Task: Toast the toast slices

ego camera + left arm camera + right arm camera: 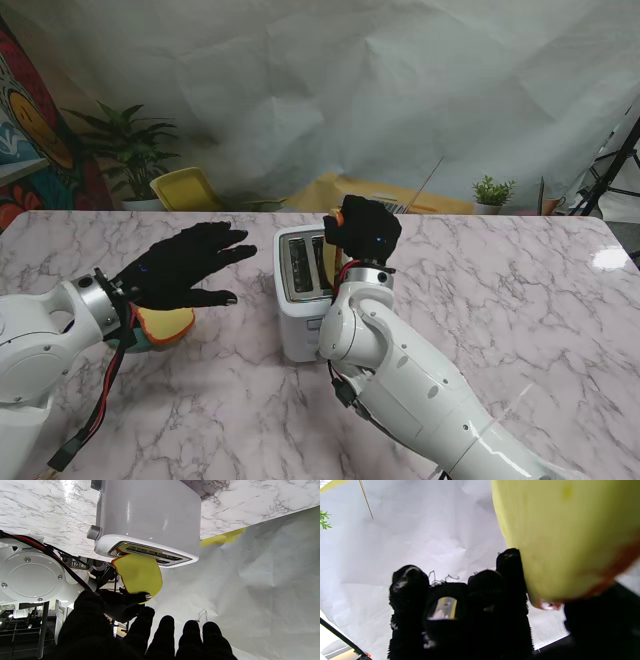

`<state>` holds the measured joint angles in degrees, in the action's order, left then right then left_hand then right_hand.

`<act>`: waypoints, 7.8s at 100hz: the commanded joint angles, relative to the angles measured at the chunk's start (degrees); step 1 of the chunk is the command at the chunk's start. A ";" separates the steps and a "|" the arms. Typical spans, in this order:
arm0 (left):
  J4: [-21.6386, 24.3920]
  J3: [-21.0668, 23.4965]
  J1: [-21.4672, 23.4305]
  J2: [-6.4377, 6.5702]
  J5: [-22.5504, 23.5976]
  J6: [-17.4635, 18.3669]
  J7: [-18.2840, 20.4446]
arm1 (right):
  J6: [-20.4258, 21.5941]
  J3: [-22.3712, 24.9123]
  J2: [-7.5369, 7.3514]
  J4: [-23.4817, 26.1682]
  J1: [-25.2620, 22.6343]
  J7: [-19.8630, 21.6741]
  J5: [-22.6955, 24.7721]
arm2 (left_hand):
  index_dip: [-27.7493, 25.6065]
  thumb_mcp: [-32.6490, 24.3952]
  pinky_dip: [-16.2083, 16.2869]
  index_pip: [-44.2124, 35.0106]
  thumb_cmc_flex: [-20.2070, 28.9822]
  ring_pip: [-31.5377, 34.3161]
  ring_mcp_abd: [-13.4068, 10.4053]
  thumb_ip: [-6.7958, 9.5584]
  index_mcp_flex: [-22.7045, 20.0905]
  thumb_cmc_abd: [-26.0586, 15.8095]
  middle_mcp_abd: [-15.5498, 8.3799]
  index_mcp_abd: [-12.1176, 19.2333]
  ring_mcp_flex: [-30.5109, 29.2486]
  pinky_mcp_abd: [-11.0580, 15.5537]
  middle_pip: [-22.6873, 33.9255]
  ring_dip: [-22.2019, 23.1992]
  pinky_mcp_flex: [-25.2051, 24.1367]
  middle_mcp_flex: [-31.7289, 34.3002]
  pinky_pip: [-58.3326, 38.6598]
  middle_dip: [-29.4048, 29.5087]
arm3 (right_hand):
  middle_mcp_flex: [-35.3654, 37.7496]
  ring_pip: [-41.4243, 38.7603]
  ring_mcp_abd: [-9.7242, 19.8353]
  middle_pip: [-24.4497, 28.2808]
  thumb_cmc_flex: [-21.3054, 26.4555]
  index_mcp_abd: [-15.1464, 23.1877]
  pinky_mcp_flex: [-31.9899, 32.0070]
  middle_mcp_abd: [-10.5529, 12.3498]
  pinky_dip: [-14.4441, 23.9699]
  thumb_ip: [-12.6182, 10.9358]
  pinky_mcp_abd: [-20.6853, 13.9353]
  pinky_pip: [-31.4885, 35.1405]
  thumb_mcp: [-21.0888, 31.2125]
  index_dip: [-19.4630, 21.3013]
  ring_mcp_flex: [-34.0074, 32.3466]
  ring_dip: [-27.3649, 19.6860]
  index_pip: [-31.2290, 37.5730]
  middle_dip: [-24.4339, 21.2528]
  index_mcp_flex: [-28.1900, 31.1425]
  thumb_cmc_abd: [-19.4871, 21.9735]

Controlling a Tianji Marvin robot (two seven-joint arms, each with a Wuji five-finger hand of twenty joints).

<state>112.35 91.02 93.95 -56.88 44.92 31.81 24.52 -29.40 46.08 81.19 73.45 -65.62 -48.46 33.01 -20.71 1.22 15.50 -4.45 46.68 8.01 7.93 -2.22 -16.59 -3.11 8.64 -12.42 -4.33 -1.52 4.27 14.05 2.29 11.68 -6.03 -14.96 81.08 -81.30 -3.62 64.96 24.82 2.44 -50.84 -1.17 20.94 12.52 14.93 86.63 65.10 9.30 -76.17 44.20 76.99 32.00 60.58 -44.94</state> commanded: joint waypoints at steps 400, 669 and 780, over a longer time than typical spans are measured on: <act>-2.36 -2.40 -0.83 -0.65 1.75 -0.41 -2.63 | 4.09 -0.34 -3.78 4.96 -6.28 2.50 6.43 | 0.05 0.97 0.27 -0.43 1.81 1.23 -1.02 0.93 -1.26 -1.57 -0.64 0.73 -0.51 1.94 0.83 -0.65 0.15 0.37 2.14 0.40 | 2.67 5.13 2.99 -5.06 -0.83 2.97 0.22 -0.54 -0.48 -2.84 -0.97 0.04 -0.40 2.92 0.70 -2.54 -0.99 -2.15 2.48 6.98; -2.78 -3.30 -1.45 -0.87 2.51 -0.18 -4.14 | -1.80 -3.31 -2.42 2.92 -4.11 13.19 -1.50 | 0.04 0.99 0.19 -0.50 1.90 1.32 -1.00 0.94 -1.35 -1.57 -0.64 0.75 -0.49 1.98 0.89 -0.67 0.17 0.29 2.16 0.43 | 2.49 7.56 2.02 -8.05 -1.33 6.49 2.15 -0.64 -1.41 0.06 0.85 -0.02 -5.31 2.40 0.80 -3.95 -4.74 -3.91 2.74 5.48; -3.06 -3.98 -2.00 -0.98 2.99 -0.63 -4.73 | -5.58 -0.06 -7.33 17.37 -9.14 18.48 9.04 | 0.07 0.97 0.21 -0.41 1.90 1.31 -1.00 0.94 -1.21 -1.59 -0.63 0.73 -0.46 1.83 0.85 -0.68 0.20 0.25 2.13 0.44 | -33.74 42.39 -2.76 -13.35 -13.39 -4.40 23.08 -4.85 3.00 -8.97 2.65 -10.56 -25.23 16.88 19.87 -12.72 -24.62 -4.45 -24.42 16.15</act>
<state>109.23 87.19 91.91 -57.74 47.75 31.39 19.06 -34.40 45.78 74.16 89.42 -74.09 -30.53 41.84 -20.71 1.23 15.50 -4.85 47.46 8.20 7.74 -2.22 -17.19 -3.11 8.64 -12.39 -4.34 -1.50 4.30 14.04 2.40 11.68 -6.03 -14.96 51.86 -41.49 -5.61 52.88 14.42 -0.22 -30.43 -5.05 22.58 5.40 16.66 77.58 41.79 26.65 -60.18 32.76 55.21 27.33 39.47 -30.29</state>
